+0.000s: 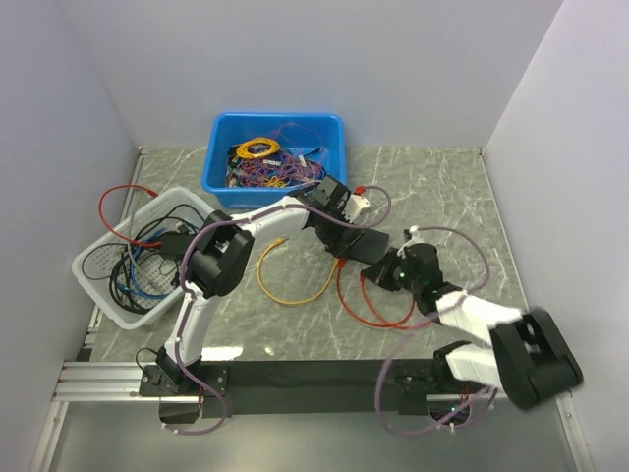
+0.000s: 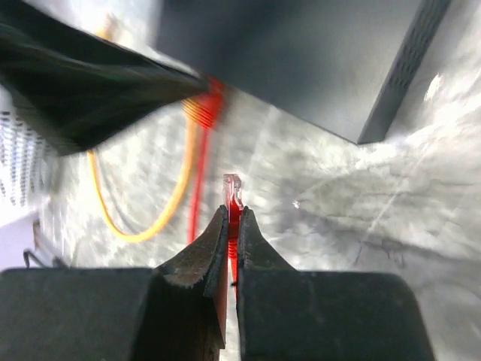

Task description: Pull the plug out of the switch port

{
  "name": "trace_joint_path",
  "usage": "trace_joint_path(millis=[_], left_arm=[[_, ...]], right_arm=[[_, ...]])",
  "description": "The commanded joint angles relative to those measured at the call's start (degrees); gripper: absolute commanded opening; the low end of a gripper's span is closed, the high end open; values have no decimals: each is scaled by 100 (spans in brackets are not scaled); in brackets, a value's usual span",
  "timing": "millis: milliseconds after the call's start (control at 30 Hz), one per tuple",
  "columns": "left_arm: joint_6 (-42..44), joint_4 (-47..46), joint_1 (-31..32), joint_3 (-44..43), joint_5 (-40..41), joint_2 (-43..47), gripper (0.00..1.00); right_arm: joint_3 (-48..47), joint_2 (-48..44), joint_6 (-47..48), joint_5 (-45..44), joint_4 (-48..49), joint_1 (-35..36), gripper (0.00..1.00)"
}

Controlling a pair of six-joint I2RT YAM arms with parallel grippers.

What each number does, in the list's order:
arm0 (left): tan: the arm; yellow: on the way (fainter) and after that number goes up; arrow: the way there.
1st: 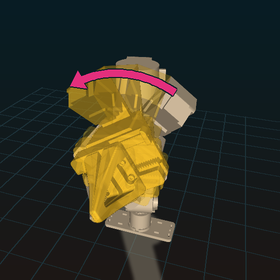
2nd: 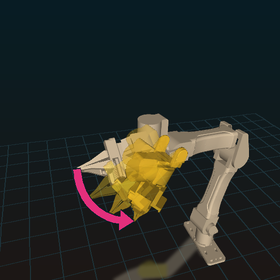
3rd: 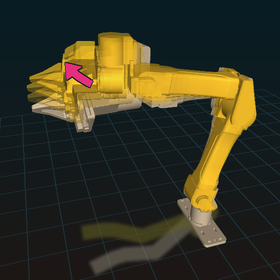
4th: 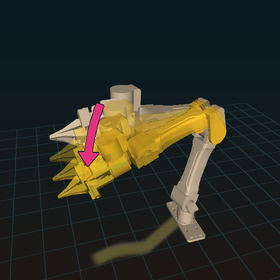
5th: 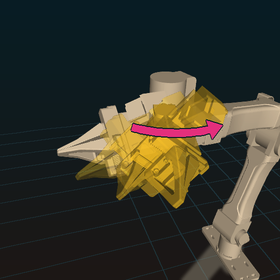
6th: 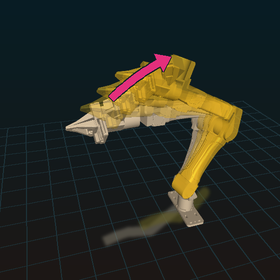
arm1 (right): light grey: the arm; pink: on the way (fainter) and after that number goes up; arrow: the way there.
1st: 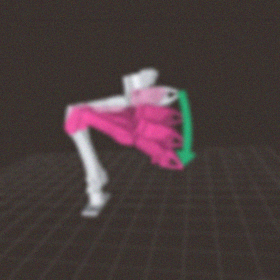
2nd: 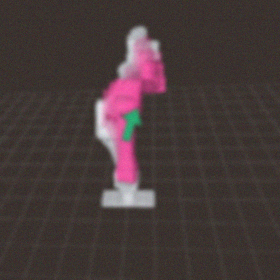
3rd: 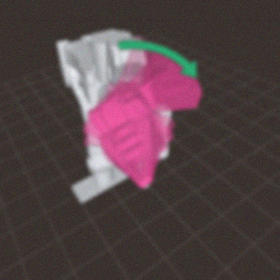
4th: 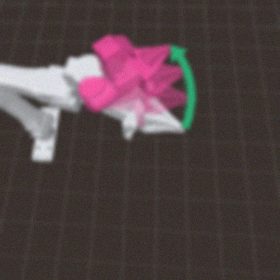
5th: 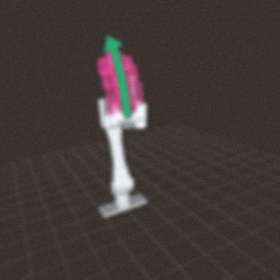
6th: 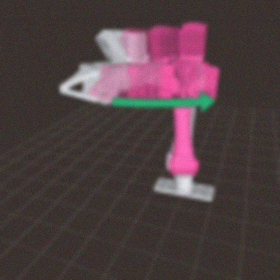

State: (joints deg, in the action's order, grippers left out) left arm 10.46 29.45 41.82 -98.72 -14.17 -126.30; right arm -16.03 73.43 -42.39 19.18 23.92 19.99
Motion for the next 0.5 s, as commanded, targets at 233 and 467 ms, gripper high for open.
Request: trace_joint_path(millis=[233, 467], left_arm=[[711, 1368, 28, -1202, -902, 738, 99], [1600, 2574, 203, -2002, -2501, 1396, 99]], right_arm=[[-1567, -3402, 1153, -2346, -2347, 31, 0], [-2913, -4012, 1251, -2910, -2313, 40, 0]])
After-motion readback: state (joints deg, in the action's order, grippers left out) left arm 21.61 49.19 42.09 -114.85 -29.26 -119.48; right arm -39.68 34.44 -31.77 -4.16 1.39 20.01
